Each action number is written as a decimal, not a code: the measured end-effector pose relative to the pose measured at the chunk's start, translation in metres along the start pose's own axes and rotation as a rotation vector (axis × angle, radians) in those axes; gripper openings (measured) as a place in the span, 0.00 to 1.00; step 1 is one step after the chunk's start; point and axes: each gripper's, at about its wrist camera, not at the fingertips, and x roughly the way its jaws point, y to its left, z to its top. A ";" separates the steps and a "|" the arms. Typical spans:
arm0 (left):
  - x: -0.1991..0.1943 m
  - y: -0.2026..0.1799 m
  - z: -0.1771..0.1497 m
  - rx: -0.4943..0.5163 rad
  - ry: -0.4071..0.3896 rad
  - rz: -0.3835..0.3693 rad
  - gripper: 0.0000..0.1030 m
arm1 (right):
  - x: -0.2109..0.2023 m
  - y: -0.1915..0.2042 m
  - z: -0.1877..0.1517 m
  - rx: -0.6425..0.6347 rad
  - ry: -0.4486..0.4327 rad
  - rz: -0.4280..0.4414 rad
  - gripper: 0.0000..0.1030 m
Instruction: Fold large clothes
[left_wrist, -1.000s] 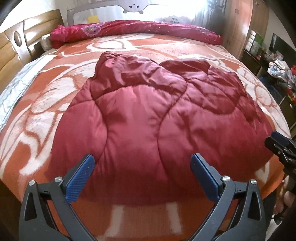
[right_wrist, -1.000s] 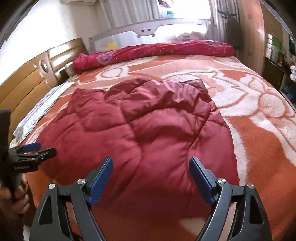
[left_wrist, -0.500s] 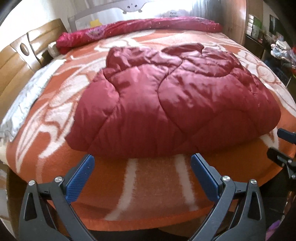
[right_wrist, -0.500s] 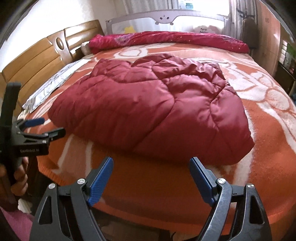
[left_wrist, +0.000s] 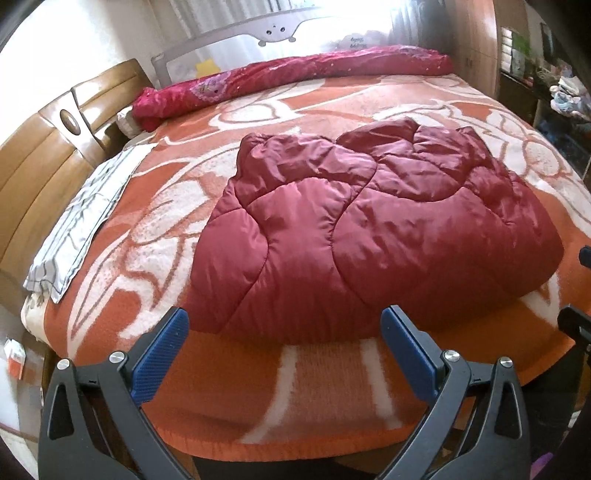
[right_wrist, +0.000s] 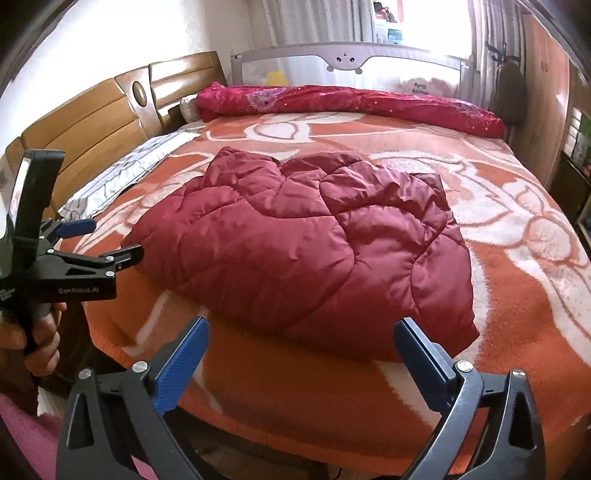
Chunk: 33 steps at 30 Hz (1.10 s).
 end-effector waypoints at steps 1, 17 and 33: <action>0.004 -0.001 0.001 -0.002 0.007 0.003 1.00 | 0.004 -0.002 0.001 0.010 0.006 0.003 0.98; 0.028 -0.006 0.018 -0.021 0.043 0.007 1.00 | 0.036 -0.016 0.019 0.067 0.036 0.014 0.98; 0.029 -0.013 0.035 -0.016 0.041 -0.028 1.00 | 0.047 -0.019 0.037 0.068 0.040 0.006 0.98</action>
